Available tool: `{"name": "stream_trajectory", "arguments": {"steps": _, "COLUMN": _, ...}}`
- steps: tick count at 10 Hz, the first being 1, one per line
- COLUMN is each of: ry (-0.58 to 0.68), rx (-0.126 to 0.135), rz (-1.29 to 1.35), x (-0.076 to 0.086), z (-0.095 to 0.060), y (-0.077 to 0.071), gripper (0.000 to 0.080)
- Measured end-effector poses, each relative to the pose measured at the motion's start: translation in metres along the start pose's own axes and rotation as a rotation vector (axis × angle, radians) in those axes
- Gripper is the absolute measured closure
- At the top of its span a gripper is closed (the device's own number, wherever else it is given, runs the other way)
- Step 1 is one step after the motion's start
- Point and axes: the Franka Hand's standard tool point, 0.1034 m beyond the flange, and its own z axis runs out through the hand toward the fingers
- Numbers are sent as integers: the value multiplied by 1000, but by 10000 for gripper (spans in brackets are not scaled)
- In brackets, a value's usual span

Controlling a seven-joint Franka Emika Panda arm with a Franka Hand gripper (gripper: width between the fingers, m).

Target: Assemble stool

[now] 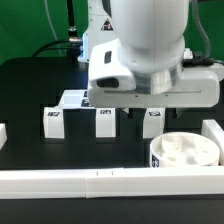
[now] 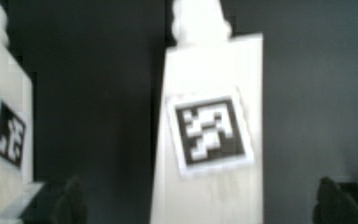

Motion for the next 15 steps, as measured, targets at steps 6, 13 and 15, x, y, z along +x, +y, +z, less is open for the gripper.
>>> {"name": "stream_trajectory", "arguments": {"steps": 6, "ry": -385, "rx": -22, "rz": -9, "x": -4, "z": 21, "y": 4, "gripper": 151}}
{"name": "stream_trajectory", "arguments": {"steps": 13, "ry": -426, "rx": -31, "rz": -21, "x": 2, "z": 27, "y": -2, "gripper": 475}}
{"name": "stream_trajectory", "arguments": {"steps": 15, "ry": -425, "rx": -33, "rz": -23, "x": 1, "z": 27, "y": -4, "gripper": 475}}
